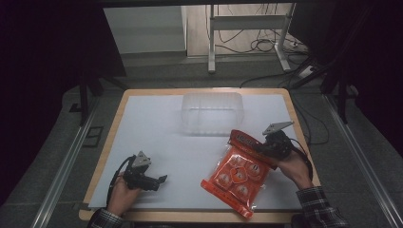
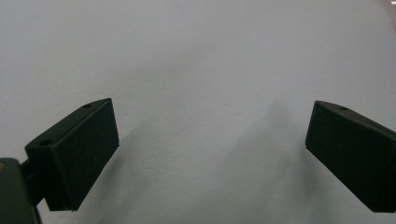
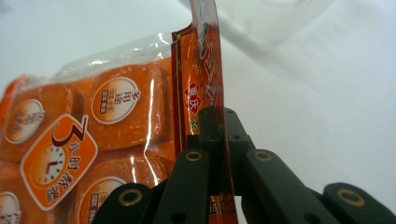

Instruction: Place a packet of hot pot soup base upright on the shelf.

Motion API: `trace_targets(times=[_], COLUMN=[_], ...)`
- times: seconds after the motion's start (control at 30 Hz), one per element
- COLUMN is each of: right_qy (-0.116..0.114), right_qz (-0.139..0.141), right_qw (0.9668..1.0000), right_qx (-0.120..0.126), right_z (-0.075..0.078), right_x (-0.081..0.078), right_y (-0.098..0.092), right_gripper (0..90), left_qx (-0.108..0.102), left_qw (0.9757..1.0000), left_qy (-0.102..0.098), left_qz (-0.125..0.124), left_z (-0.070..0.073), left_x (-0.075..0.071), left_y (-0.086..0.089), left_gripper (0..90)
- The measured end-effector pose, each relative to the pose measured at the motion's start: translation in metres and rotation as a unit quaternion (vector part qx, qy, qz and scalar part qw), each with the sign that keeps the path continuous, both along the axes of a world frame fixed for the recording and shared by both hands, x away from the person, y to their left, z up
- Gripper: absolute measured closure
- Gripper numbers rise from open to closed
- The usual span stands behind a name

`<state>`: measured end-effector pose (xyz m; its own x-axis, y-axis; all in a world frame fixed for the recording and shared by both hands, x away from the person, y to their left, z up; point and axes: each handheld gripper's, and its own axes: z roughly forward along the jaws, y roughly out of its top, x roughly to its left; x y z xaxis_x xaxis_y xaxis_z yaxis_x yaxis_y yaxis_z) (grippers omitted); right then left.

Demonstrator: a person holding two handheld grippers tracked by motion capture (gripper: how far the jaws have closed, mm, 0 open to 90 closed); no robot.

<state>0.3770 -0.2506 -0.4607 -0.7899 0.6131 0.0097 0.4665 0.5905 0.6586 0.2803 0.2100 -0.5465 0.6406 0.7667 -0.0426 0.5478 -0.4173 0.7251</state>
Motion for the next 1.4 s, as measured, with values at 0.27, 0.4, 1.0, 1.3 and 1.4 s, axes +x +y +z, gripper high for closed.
trace_targets(times=[0.27,0.4,1.0,1.3,1.4], right_qy=[-0.009,-0.008,-0.016,-0.040,-0.043], right_qz=[0.010,0.025,0.066,0.070,0.068], right_qw=[0.9997,0.9989,0.9959,0.9956,0.9956], right_qx=[0.019,0.040,0.060,0.048,0.047], right_z=[0.025,0.050,0.113,0.136,0.140], right_x=[-0.007,-0.014,-0.030,-0.033,-0.032], right_y=[0.003,0.007,0.031,0.043,0.045], right_gripper=[89.2,89.2,89.3,89.3,89.3], left_qx=[-0.002,-0.002,0.002,0.000,0.000], left_qw=[1.0000,1.0000,0.9999,0.9999,0.9999], left_qy=[-0.004,-0.004,-0.008,-0.010,-0.009], left_qz=[0.003,0.005,0.005,0.005,0.005], left_z=[0.001,0.001,0.002,0.003,0.002], left_x=[0.000,0.000,0.000,-0.001,-0.001], left_y=[0.000,0.000,0.000,0.000,-0.001], left_gripper=[2.6,2.5,2.4,2.1,2.1])
